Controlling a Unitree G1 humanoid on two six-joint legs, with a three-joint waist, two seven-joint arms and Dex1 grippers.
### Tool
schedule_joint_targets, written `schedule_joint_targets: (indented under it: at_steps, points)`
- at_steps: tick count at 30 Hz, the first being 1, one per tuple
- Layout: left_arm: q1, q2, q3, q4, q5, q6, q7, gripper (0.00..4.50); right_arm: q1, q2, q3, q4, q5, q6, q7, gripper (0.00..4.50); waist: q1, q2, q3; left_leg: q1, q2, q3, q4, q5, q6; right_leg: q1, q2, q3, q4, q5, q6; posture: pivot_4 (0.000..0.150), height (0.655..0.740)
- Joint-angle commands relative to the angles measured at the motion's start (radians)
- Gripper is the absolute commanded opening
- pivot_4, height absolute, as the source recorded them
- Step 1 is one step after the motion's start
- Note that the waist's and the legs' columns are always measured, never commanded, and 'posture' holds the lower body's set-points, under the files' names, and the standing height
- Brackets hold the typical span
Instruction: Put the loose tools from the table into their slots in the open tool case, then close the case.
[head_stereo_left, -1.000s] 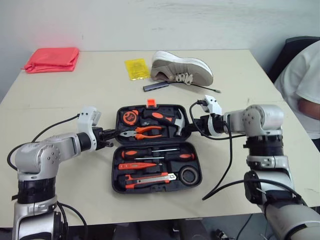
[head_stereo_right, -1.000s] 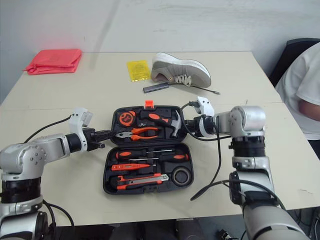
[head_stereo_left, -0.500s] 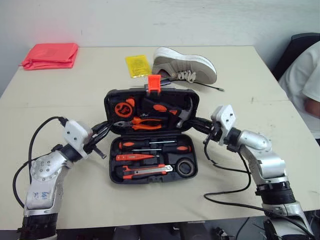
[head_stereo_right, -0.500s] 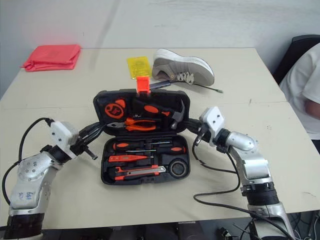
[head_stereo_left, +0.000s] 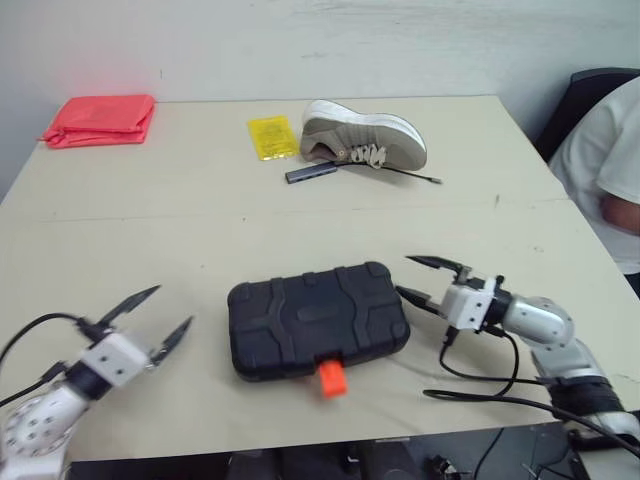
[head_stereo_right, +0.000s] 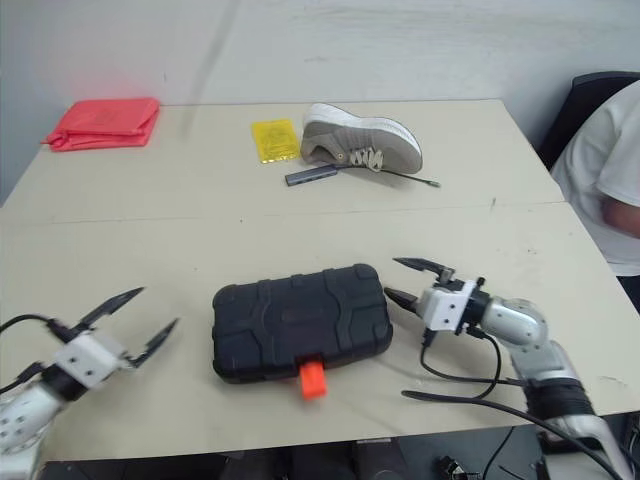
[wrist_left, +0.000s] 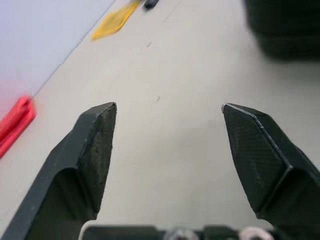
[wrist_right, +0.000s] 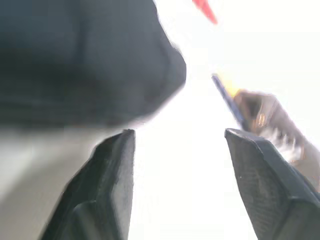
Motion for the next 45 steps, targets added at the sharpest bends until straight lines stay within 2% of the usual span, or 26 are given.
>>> schedule_joint_targets:
  at_steps: [1,4,6,8,9,10,13,19,26,30,33,35,37,41,45]
  points:
    - [0.045,0.035,0.074,-0.126,-0.205,0.178,-0.042,3.34,0.105,-0.101,-0.044,-0.153,0.279,0.305,0.204,2.8,0.005,0.0,0.0,0.0,0.001,0.0,0.0,0.0,0.0,0.001,0.0,0.002,0.0,0.0,0.0,0.15,0.74]
    - [-0.015,0.074,0.044,-0.171,-0.29,0.322,-0.068,2.51,0.193,-0.179,-0.035,-0.278,0.391,0.503,0.335,2.01,0.021,0.001,0.001,0.001,0.001,-0.001,0.0,-0.002,0.0,0.004,0.0,0.003,-0.001,-0.001,-0.002,0.15,0.74]
    - [-0.061,0.092,0.018,-0.192,-0.318,0.413,-0.074,1.58,0.225,-0.195,-0.039,-0.345,0.426,0.602,0.359,0.95,0.023,0.001,0.001,0.003,0.002,-0.001,0.0,-0.001,-0.001,0.006,0.002,0.002,-0.002,0.001,-0.005,0.15,0.74]
    - [-0.201,0.131,-0.102,-0.196,-0.333,0.575,-0.09,0.68,0.275,-0.225,0.004,-0.458,0.45,0.733,0.403,0.02,0.027,0.003,0.002,0.009,0.002,-0.002,-0.001,-0.002,-0.001,0.011,0.003,0.002,-0.003,0.001,-0.005,0.15,0.74]
    - [-0.26,0.143,-0.149,-0.188,-0.321,0.624,-0.095,0.15,0.29,-0.241,0.021,-0.505,0.463,0.8,0.422,0.0,0.032,0.004,0.002,0.014,0.001,-0.002,-0.001,-0.002,-0.001,0.014,0.004,0.002,-0.003,0.001,-0.006,0.15,0.74]
    - [-0.295,0.149,-0.174,-0.182,-0.31,0.651,-0.099,0.03,0.298,-0.25,0.028,-0.535,0.471,0.846,0.432,0.0,0.032,0.003,0.001,0.014,-0.001,-0.002,-0.001,-0.002,-0.002,0.016,0.004,0.002,-0.003,0.0,-0.007,0.15,0.74]
    - [-0.394,0.163,-0.256,-0.147,-0.31,0.801,-0.113,0.03,0.281,-0.242,0.064,-0.564,0.427,0.876,0.457,0.0,0.022,0.003,0.001,0.015,0.001,-0.002,-0.001,-0.005,-0.002,0.015,0.006,0.002,-0.003,0.002,-0.004,0.15,0.74]
    - [-0.607,0.152,-0.451,0.032,-0.202,0.896,-0.197,0.03,0.184,-0.115,0.142,-0.548,0.336,0.908,0.401,0.0,0.017,0.002,0.002,0.015,0.001,0.001,0.0,-0.004,-0.005,0.012,0.013,0.004,-0.003,0.002,-0.004,0.15,0.74]
    - [-0.652,0.124,-0.531,0.11,-0.134,0.858,-0.286,0.03,0.039,0.031,0.151,-0.365,0.233,0.826,0.335,0.0,0.006,0.002,0.001,0.017,0.002,0.002,0.0,-0.003,-0.007,0.012,0.018,0.006,-0.001,0.001,-0.006,0.15,0.74]
    - [-0.593,0.129,-0.5,0.074,-0.138,0.849,-0.304,0.03,-0.081,0.111,0.142,-0.188,0.169,0.746,0.283,0.0,-0.002,0.001,0.001,0.017,0.002,0.003,0.0,-0.003,-0.007,0.012,0.017,0.007,0.0,0.001,-0.005,0.15,0.74]
    - [-0.509,0.12,-0.421,0.008,-0.163,0.848,-0.27,0.03,-0.173,0.167,0.144,-0.08,0.135,0.709,0.256,0.0,-0.012,0.001,0.0,0.018,0.003,0.005,0.001,-0.003,-0.008,0.012,0.014,0.013,0.0,0.001,-0.005,0.15,0.74]
    - [-0.459,0.109,-0.369,-0.047,-0.19,0.858,-0.253,0.03,-0.203,0.191,0.146,-0.024,0.118,0.676,0.251,0.0,-0.018,0.001,0.0,0.018,0.004,0.004,0.001,-0.001,-0.011,0.012,0.013,0.016,0.001,0.001,-0.006,0.15,0.74]
    - [-0.392,0.07,-0.267,-0.114,-0.277,0.876,-0.232,0.03,-0.234,0.222,0.136,0.02,0.117,0.672,0.229,0.0,-0.023,0.001,0.0,0.017,0.004,0.004,0.0,-0.002,-0.012,0.012,0.014,0.017,0.001,0.001,-0.006,0.15,0.74]
    - [-0.291,0.071,-0.17,-0.142,-0.239,0.751,-0.227,0.03,-0.237,0.23,0.105,0.034,0.13,0.649,0.222,0.0,-0.027,0.0,0.0,0.017,0.005,0.004,0.0,-0.002,-0.013,0.011,0.014,0.017,0.0,0.001,-0.006,0.15,0.74]
    - [-0.34,0.056,-0.121,-0.308,-0.399,0.776,-0.259,0.03,-0.177,0.185,0.01,-0.109,0.239,0.732,0.242,0.0,-0.004,0.001,0.001,0.015,0.005,0.002,0.0,-0.004,-0.01,0.012,0.01,0.015,0.0,0.001,-0.006,0.15,0.74]
